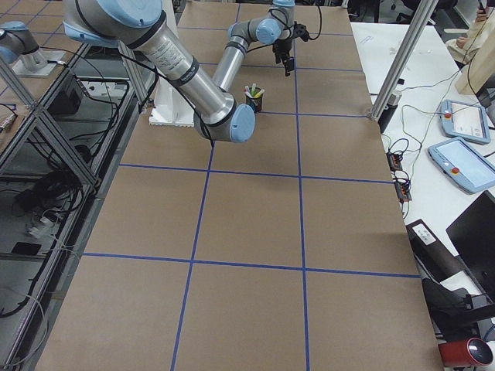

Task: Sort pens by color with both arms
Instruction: 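Move the right gripper over the black mesh pen cup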

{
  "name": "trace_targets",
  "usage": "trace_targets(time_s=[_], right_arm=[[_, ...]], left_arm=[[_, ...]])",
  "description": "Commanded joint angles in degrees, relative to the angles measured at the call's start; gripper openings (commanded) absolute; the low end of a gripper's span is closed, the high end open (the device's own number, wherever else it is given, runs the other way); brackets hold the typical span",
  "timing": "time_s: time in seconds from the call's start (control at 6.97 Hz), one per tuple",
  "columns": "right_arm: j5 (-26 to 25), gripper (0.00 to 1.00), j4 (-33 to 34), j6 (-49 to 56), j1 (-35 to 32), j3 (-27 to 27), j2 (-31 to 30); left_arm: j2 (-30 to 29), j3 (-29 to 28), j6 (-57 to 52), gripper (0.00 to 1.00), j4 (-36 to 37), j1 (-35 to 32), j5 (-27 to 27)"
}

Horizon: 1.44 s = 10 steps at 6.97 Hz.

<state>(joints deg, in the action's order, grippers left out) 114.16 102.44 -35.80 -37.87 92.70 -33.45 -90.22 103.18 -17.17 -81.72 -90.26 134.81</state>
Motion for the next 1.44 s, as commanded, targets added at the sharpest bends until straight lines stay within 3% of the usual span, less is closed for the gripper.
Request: trace_targets(time_s=[0.0, 0.29, 1.0, 1.15, 1.29], right_arm=[[-0.08, 0.99, 1.7, 6.16, 0.95, -6.02, 4.34], [0.44, 0.99, 5.22, 5.57, 2.26, -6.22, 6.47], [0.54, 0.99, 5.23, -26.72, 5.52, -0.68, 2.52], [-0.42, 0.99, 5.14, -27.74, 5.78, -0.33, 1.04], [-5.65, 0.99, 5.31, -28.09, 8.66, -0.42, 0.5]], left_arm=[[0.39, -0.25, 0.65, 0.99, 0.07, 0.0, 0.01], [0.4, -1.13, 1.61, 0.99, -0.11, 0.09, 0.53], [0.13, -1.05, 2.67, 0.99, -0.37, 0.17, 0.63], [0.13, -0.79, 2.67, 0.99, -0.29, 0.17, 0.63], [0.13, -0.7, 2.67, 0.99, -0.28, 0.17, 0.63]])
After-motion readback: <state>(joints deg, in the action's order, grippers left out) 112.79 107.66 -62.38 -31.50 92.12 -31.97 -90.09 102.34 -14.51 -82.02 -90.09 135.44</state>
